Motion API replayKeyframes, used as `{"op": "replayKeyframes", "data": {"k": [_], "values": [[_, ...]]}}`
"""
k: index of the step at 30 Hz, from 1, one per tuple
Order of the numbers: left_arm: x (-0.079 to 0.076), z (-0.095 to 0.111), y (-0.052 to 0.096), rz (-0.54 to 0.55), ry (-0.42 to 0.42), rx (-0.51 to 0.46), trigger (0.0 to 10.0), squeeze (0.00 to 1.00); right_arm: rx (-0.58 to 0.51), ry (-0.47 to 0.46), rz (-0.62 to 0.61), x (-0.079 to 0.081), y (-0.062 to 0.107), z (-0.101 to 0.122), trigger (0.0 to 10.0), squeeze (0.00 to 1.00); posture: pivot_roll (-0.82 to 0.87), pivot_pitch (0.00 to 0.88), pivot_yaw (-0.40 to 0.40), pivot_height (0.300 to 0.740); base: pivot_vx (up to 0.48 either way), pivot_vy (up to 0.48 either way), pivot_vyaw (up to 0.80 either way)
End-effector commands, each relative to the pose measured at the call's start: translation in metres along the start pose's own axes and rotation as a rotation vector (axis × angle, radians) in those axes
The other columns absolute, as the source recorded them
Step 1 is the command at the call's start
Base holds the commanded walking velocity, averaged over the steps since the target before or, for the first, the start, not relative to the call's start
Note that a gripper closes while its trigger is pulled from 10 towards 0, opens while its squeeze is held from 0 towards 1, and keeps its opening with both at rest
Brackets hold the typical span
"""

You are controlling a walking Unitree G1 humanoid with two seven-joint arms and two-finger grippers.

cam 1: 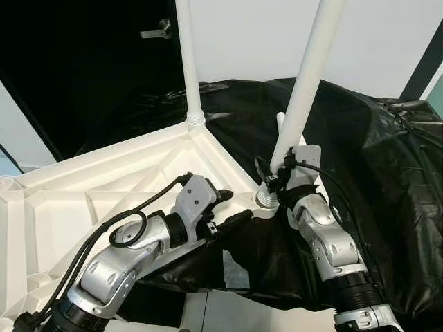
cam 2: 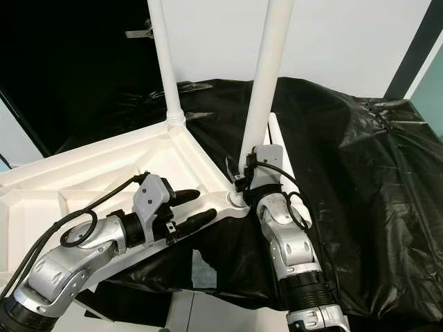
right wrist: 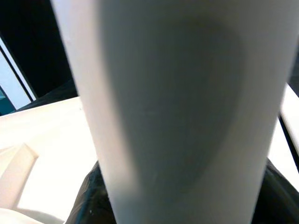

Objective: Building children table

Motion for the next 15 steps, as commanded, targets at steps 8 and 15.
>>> {"op": "replayKeyframes", "data": {"k": [8, 15], "values": [[-0.001, 0.003, 0.002, -0.060, -0.019, -0.001, 10.0, 0.00, 0.046, -0.030, 0.001, 0.000, 0.002, -0.016, 10.0, 0.00, 0.08, 0.000, 0.014, 0.740, 0.000, 0.000, 0.00], [0.000, 0.005, 0.001, -0.060, -0.025, -0.001, 10.0, 0.00, 0.075, 0.006, 0.093, 0.018, 0.002, -0.025, 10.0, 0.00, 0.08, 0.000, 0.013, 0.740, 0.000, 0.000, 0.00]]}}
Point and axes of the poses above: a point about 5 cm out from each wrist's last joint towards the gripper, its own y axis pointing back from the gripper into the wrist, its own z axis along the axis of the wrist's last joint, x = y × z, the point moved 5 cm from there along -y, pointing out of the wrist towards the gripper, and after that the axes turned 2 degrees about y, right-handed, at the moved point
